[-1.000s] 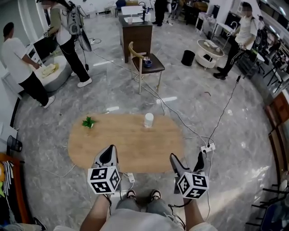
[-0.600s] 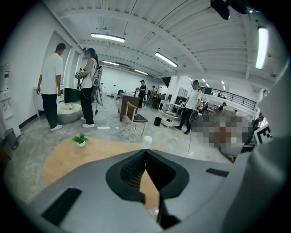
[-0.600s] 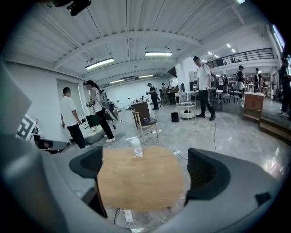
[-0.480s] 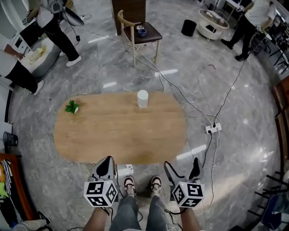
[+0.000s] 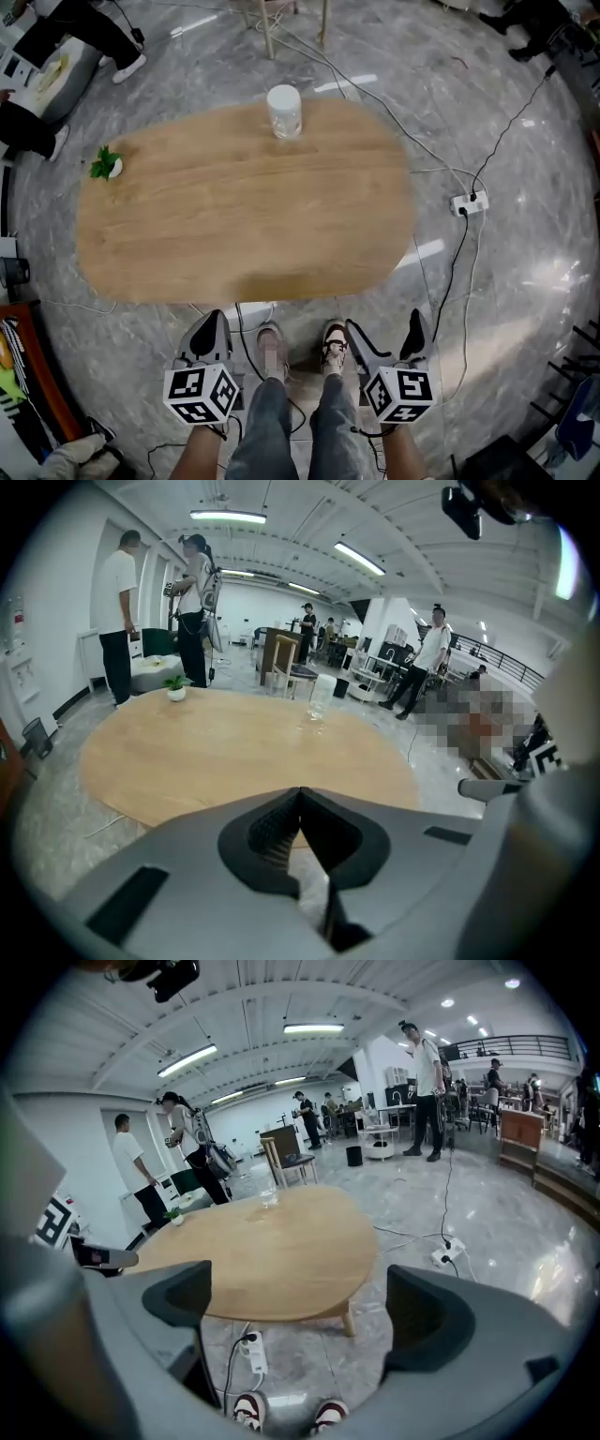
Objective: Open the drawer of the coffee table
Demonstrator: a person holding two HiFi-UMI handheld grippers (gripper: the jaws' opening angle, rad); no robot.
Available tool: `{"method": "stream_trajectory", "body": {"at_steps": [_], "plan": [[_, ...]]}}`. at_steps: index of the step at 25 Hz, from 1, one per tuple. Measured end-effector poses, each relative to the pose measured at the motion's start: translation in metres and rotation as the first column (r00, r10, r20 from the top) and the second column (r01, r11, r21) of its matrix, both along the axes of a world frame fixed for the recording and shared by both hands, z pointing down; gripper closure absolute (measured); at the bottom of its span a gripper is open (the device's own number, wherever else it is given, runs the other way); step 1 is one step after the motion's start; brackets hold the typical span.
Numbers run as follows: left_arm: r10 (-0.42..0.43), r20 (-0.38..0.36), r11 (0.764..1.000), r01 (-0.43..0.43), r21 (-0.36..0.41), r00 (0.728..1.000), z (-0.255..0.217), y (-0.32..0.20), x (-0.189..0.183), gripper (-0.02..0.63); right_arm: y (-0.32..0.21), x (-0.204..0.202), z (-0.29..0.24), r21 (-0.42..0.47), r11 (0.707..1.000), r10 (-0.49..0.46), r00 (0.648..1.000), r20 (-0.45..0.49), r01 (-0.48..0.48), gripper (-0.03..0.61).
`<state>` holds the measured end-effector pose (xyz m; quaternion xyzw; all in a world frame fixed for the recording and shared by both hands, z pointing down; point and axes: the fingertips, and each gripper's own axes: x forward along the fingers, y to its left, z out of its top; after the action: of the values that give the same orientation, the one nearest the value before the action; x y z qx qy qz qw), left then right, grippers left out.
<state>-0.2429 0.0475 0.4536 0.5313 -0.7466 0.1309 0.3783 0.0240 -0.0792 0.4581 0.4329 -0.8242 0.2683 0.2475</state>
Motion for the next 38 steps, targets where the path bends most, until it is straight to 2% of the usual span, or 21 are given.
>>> {"method": "stream_trajectory", "body": {"at_steps": [8,14,21,25,29,33,38], "plan": [[0.068,0.005,0.997,-0.068,-0.039,0.998,0.028,0.001,0.025,0.62,0.006,0.02,0.06,-0.038,0.998,-0.056,0.998,-0.017,0.056,-0.008],[0.081,0.0,0.995,-0.081,-0.062,0.997,0.039,-0.01,0.045,0.62,0.001,0.02,0.089,-0.029,0.983,-0.181,0.983,0.02,0.182,0.005],[0.15,0.023,0.985,-0.147,-0.089,0.988,0.046,-0.033,0.067,0.62,-0.002,0.013,0.131,-0.045,0.93,-0.363,0.93,0.065,0.366,0.026],[0.164,0.02,0.981,-0.161,-0.111,0.986,0.052,-0.043,0.079,0.62,-0.009,0.02,0.16,-0.07,0.907,-0.411,0.91,0.064,0.414,0.026],[0.153,0.057,0.981,-0.145,-0.128,0.987,0.058,-0.051,0.08,0.62,-0.015,0.017,0.183,-0.085,0.874,-0.471,0.877,0.093,0.478,0.037],[0.149,0.066,0.98,-0.138,-0.145,0.987,0.065,-0.06,0.085,0.62,-0.021,0.007,0.198,-0.074,0.839,-0.529,0.841,0.113,0.539,0.054],[0.166,0.065,0.974,-0.154,-0.167,0.984,0.074,-0.069,0.096,0.62,-0.031,-0.002,0.209,-0.062,0.814,-0.569,0.815,0.111,0.577,0.084]]}}
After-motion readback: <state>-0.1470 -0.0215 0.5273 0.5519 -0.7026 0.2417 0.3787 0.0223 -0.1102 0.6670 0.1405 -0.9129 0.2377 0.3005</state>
